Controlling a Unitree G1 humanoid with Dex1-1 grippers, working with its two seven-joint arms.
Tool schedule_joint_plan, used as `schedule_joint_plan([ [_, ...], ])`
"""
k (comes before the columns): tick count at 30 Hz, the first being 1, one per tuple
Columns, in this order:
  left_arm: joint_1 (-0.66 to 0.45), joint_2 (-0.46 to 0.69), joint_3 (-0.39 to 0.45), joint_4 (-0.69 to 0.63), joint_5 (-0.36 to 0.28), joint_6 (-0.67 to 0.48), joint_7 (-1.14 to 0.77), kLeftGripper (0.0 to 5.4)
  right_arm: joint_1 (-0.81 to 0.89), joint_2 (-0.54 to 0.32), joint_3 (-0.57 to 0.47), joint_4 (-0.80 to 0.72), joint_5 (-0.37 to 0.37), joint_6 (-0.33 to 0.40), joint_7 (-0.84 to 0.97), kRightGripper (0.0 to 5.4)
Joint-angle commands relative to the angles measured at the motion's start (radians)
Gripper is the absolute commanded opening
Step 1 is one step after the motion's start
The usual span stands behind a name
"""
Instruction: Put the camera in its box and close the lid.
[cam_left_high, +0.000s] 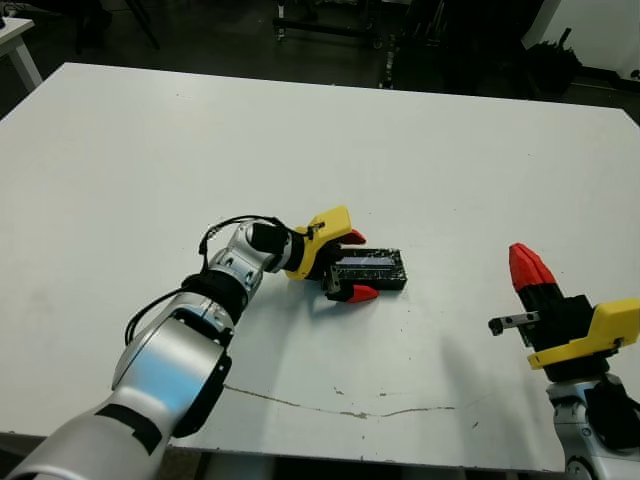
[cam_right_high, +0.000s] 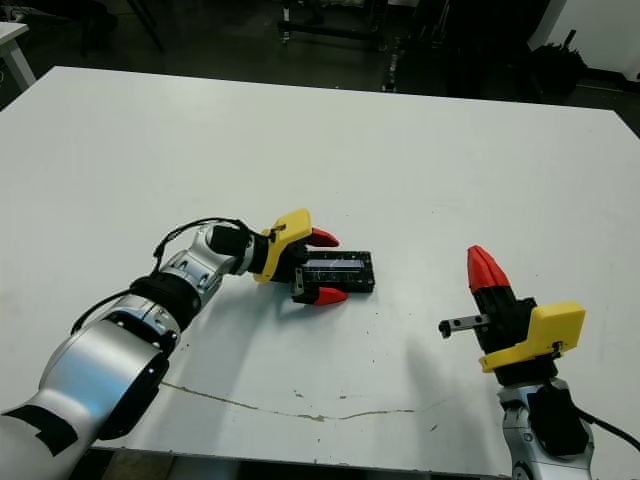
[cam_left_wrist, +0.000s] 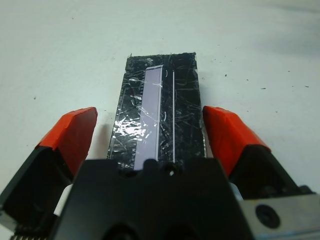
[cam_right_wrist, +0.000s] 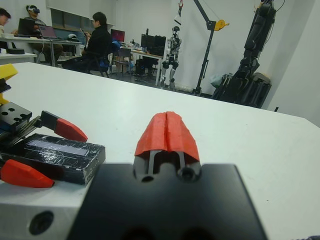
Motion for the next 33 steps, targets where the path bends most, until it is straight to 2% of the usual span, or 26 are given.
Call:
schedule_joint_plan([
  [1,0.06,-0.136,-0.034,0.015,0.019,0.013,-0.078,5.38,0.01,-0.014,-0.007,0.014,-0.012,-0.008,0.003,0.0],
  [7,0.047,-0.08,0.02,-0.09,-0.063,0.124,-0.204,5.38,0.01,-0.011,-0.006,0.009,0.007,0.009,0.006,0.0],
  [13,0.098,0.015,0.093,-0.349,-0.154,0.279,-0.223,5.38,0.008,-0.01,0.001,0.014,-0.004,-0.007,0.008,0.0],
  [17,0.111,0.063,0.152,-0.471,-0.232,0.362,-0.226,5.38,0.006,-0.011,0.004,0.015,-0.007,-0.007,0.008,0.0],
  [19,0.115,0.078,0.166,-0.51,-0.257,0.369,-0.215,5.38,0.004,-0.011,0.004,0.018,-0.006,-0.01,0.009,0.0],
  [26,0.134,0.091,0.217,-0.597,-0.287,0.365,-0.061,5.38,0.004,-0.013,0.004,0.021,-0.007,-0.016,0.011,0.0],
  [30,0.207,0.079,0.234,-0.748,-0.283,0.384,0.106,5.38,0.004,-0.015,0.002,0.022,-0.01,-0.018,0.012,0.0],
  [33,0.287,0.042,0.245,-0.891,-0.304,0.42,0.237,5.38,0.004,-0.016,0.003,0.025,-0.011,-0.025,0.016,0.0],
])
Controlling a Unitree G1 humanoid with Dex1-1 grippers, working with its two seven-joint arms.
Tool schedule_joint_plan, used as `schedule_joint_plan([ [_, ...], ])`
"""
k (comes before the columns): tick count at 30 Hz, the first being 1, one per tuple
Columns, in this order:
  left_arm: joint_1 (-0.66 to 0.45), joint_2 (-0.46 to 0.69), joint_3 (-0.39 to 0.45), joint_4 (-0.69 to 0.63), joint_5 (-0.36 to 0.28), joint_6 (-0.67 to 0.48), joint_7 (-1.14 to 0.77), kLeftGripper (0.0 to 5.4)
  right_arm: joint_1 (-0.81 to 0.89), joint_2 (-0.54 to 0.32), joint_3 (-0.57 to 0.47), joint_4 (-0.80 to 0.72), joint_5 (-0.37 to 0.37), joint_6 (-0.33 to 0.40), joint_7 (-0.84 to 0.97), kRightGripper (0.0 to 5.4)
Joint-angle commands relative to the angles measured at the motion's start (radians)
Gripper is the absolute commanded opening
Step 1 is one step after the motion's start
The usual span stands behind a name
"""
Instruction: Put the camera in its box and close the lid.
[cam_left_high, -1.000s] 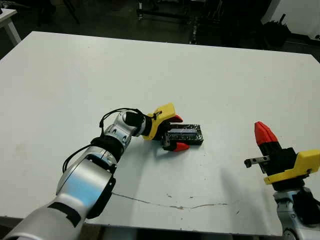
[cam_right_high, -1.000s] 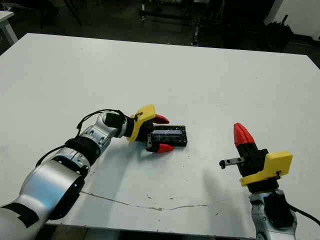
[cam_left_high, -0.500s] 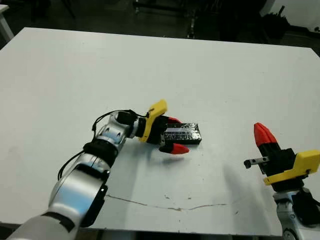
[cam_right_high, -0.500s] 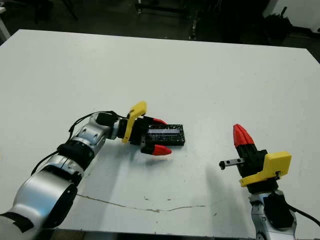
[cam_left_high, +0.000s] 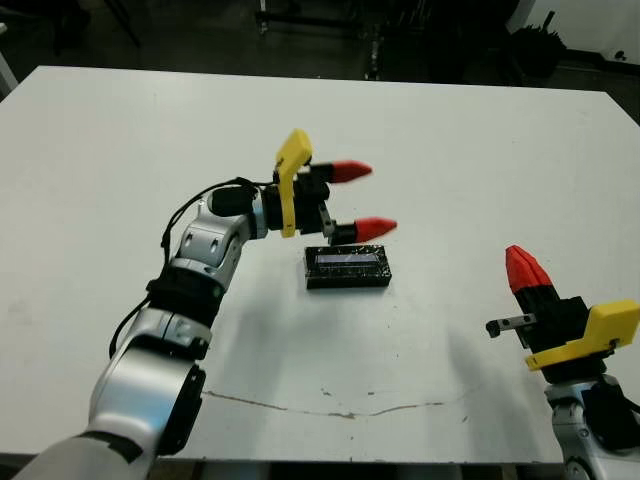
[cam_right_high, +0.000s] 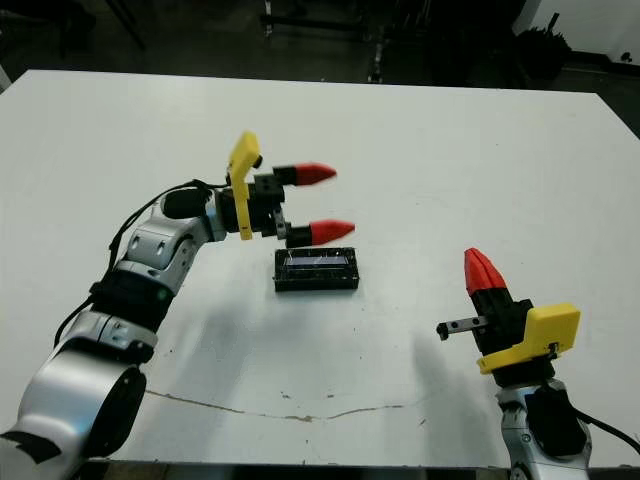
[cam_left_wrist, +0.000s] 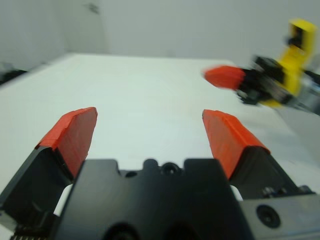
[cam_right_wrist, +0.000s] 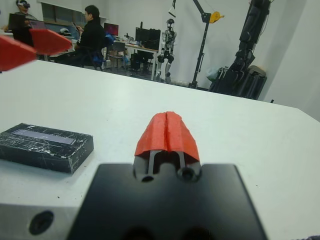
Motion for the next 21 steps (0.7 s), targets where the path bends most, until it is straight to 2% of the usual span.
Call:
schedule_joint_plan([
  [1,0.094,-0.038,0.002,-0.139,-0.012,0.033,0.135,5.38,0.004,-0.011,-0.005,0.01,-0.008,-0.015,0.005,0.0],
  [5,0.202,-0.097,-0.057,-0.281,0.038,0.019,0.315,4.97,0.001,-0.009,-0.001,0.008,-0.013,-0.016,0.002,0.0],
  [10,0.289,-0.122,-0.149,-0.347,0.105,0.018,0.431,4.2,0.001,-0.01,-0.002,0.006,-0.004,-0.011,0.005,0.0],
  [14,0.33,-0.116,-0.211,-0.366,0.13,0.084,0.47,3.61,0.004,-0.011,-0.002,-0.001,-0.009,-0.003,0.001,0.0],
  [21,0.351,-0.115,-0.28,-0.267,0.164,0.069,0.482,2.55,0.006,-0.011,0.0,-0.012,-0.012,0.008,-0.004,0.0],
])
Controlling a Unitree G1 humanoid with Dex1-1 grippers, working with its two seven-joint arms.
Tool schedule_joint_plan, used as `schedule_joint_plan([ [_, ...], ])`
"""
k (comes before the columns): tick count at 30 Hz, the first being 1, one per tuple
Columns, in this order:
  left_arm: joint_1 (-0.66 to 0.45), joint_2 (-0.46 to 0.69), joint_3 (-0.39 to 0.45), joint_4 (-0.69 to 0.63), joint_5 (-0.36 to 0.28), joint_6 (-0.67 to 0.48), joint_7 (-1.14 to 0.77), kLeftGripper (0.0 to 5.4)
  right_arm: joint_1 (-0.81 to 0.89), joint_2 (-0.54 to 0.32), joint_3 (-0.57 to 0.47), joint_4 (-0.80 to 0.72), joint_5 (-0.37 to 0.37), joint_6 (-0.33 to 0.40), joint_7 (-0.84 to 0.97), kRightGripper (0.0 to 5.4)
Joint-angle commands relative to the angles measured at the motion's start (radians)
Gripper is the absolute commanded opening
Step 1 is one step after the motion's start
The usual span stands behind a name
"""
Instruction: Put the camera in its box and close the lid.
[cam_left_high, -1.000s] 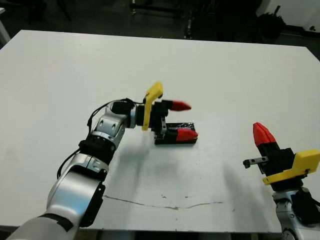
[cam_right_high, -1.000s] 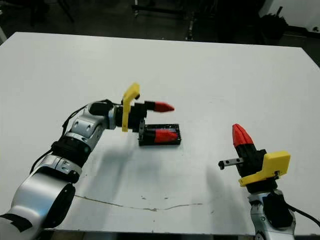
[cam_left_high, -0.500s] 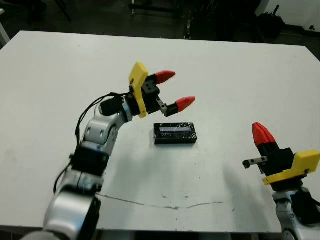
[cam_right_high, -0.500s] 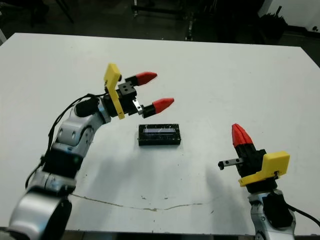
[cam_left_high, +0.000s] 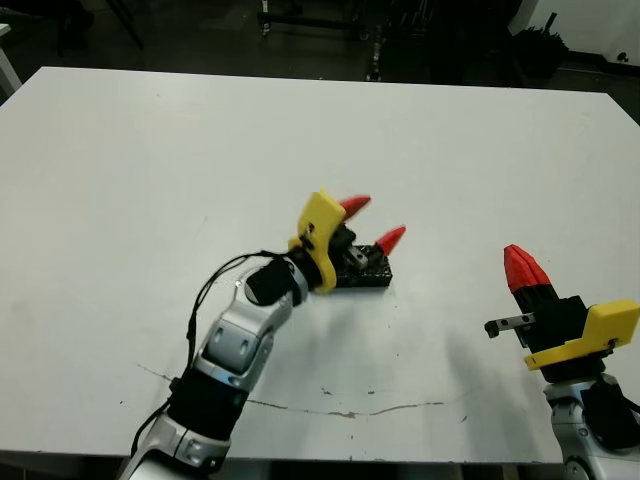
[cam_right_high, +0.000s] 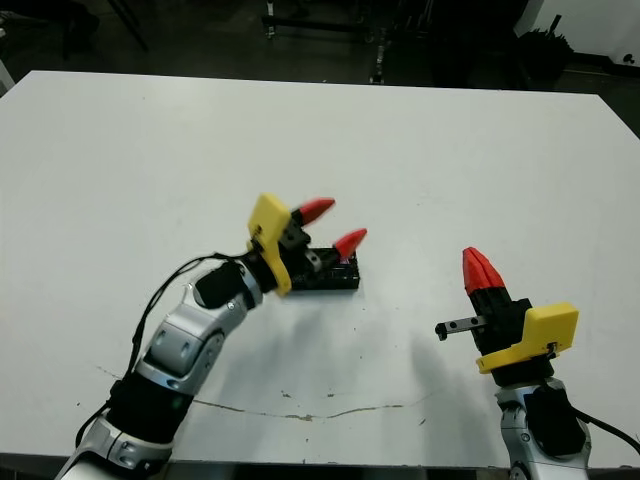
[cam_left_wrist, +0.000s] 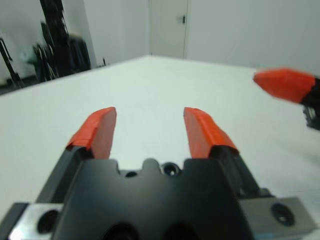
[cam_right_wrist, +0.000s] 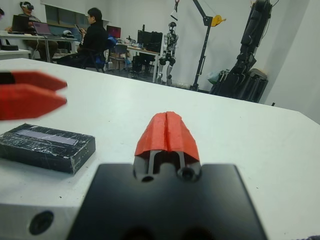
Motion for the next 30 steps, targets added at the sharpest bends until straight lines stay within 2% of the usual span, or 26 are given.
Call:
schedule_joint_plan([
  [1,0.006,-0.002,-0.018,0.073,0.024,-0.002,0.019,2.44,0.007,-0.009,-0.003,-0.013,-0.002,0.018,-0.007,0.0],
  [8,-0.027,-0.028,-0.034,0.174,0.06,0.065,0.067,1.34,0.011,-0.012,-0.006,-0.016,0.003,0.026,-0.006,0.0],
  [17,-0.025,-0.061,0.004,0.186,0.026,0.225,0.094,0.01,0.01,-0.011,-0.006,-0.006,0.003,0.005,0.005,0.0],
  [24,-0.008,-0.049,0.002,0.113,-0.017,0.337,0.071,0.01,0.007,-0.011,-0.007,0.006,0.003,-0.009,0.013,0.0],
  [30,0.032,-0.031,0.007,-0.078,-0.075,0.43,0.066,0.01,0.01,-0.009,-0.007,0.003,0.002,-0.008,0.009,0.0],
])
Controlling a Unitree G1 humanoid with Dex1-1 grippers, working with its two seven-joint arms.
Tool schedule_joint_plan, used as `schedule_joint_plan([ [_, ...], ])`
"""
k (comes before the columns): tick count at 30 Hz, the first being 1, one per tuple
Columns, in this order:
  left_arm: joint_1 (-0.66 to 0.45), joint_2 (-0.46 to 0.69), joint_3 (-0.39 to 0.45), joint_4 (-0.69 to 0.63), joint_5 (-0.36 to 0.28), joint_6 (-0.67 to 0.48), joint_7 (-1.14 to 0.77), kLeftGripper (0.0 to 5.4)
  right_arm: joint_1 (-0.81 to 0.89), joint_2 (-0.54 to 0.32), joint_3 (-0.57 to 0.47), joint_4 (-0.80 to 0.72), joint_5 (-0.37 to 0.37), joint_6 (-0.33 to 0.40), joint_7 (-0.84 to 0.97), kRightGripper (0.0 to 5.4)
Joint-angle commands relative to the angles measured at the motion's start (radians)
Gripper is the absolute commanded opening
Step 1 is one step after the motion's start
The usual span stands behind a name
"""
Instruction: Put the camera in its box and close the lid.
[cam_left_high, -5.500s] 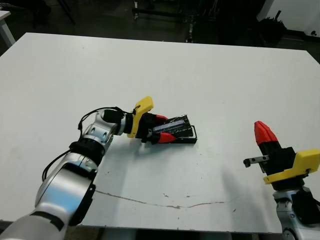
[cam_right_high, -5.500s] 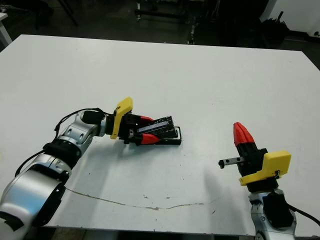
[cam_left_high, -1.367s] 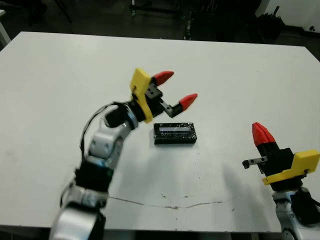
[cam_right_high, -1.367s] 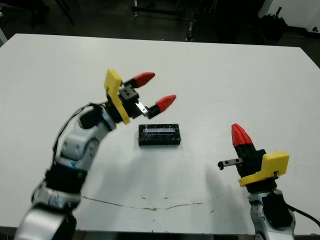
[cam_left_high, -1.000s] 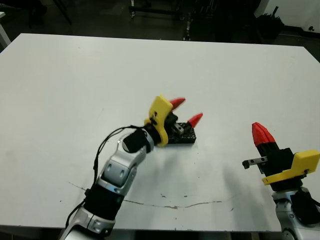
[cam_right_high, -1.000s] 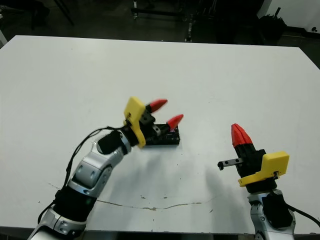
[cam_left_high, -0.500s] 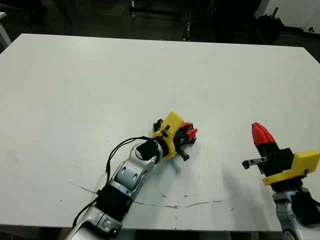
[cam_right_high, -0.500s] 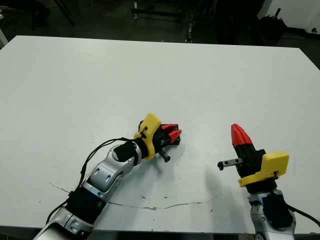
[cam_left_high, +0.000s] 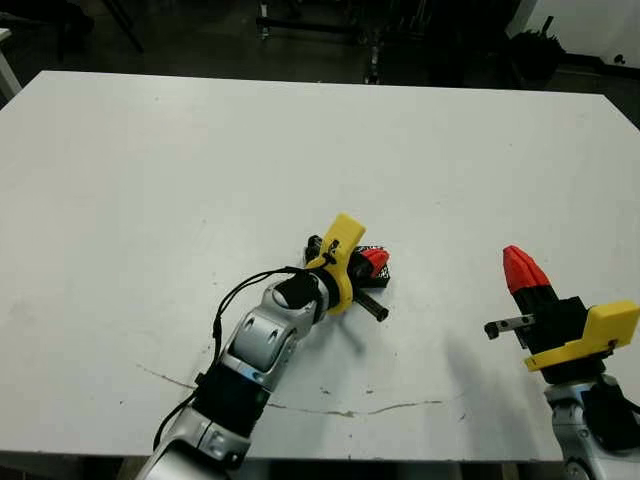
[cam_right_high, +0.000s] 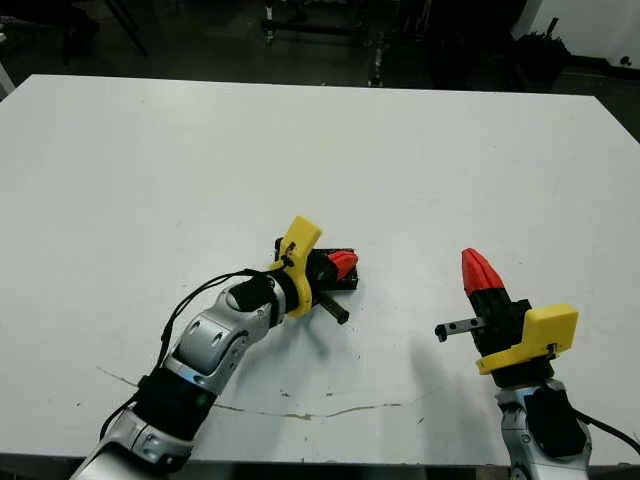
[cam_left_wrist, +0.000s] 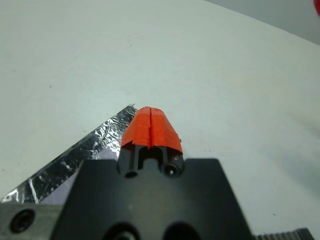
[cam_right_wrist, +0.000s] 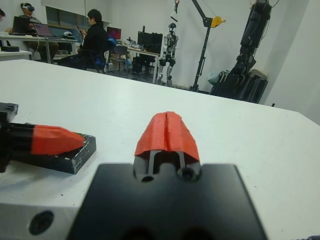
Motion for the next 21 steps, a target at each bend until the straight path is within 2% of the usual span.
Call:
schedule_joint_plan([
  [1,0.045,0.035,0.011,-0.093,-0.033,0.064,-0.014,0.01,0.006,-0.008,-0.008,0.004,0.001,-0.008,0.001,0.0],
  [5,0.058,0.064,0.062,-0.264,-0.092,0.034,-0.03,0.01,0.003,-0.007,-0.007,0.0,0.003,-0.003,-0.001,0.0],
  [8,0.054,0.092,0.115,-0.364,-0.111,-0.044,-0.028,0.01,-0.002,-0.009,-0.005,-0.008,-0.001,0.009,-0.006,0.0],
  [12,0.033,0.143,0.213,-0.459,-0.134,-0.095,-0.008,0.01,-0.01,-0.007,-0.001,-0.013,-0.004,0.02,-0.015,0.0],
  [17,0.053,0.192,0.307,-0.493,-0.136,-0.212,0.024,0.01,-0.025,-0.001,0.003,-0.011,-0.01,0.018,-0.027,0.0],
  [19,0.072,0.203,0.323,-0.464,-0.111,-0.302,0.036,0.01,-0.031,0.003,0.006,-0.014,-0.019,0.021,-0.042,0.0],
  [21,0.089,0.211,0.328,-0.388,-0.052,-0.42,0.064,0.01,-0.042,0.017,0.008,-0.01,-0.024,0.022,-0.066,0.0],
])
